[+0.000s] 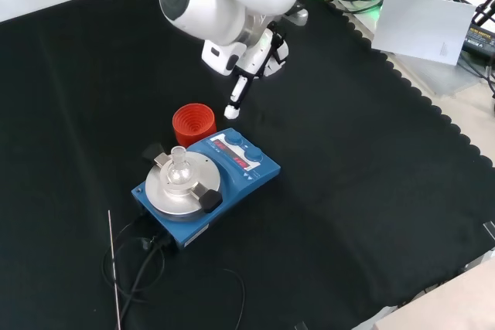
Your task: Turn on the heater.
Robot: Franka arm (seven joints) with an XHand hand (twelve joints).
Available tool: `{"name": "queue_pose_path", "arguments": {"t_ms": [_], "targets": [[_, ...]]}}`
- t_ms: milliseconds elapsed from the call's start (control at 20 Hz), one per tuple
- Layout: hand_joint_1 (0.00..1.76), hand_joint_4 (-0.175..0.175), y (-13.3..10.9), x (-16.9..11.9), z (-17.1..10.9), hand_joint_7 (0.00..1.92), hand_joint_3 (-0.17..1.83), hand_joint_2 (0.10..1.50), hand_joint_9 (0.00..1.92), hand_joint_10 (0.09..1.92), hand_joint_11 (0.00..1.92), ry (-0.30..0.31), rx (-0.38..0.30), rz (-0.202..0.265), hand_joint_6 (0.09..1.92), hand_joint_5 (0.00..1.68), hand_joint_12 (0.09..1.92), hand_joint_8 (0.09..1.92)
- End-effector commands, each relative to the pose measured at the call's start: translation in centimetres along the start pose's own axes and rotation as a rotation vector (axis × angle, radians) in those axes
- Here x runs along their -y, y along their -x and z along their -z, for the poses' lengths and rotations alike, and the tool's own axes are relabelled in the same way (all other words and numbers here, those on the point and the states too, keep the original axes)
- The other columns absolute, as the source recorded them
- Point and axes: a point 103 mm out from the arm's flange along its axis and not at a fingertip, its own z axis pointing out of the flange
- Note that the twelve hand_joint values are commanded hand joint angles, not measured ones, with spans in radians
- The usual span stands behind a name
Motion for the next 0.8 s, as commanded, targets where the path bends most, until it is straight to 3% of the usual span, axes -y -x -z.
{"name": "queue_pose_path", "arguments": {"t_ms": [50,800], "targets": [[1.61,0.021,-1.4,0.8,0.0,1.74,1.44,0.42,1.92,1.68,1.85,-0.077,0.045,0.000,0.09,0.00,1.63,1.79],[1.61,0.022,-2.8,-0.7,-1.5,1.75,1.46,0.42,1.92,1.68,1.85,-0.155,0.057,0.002,0.09,0.00,1.63,1.79]]}}
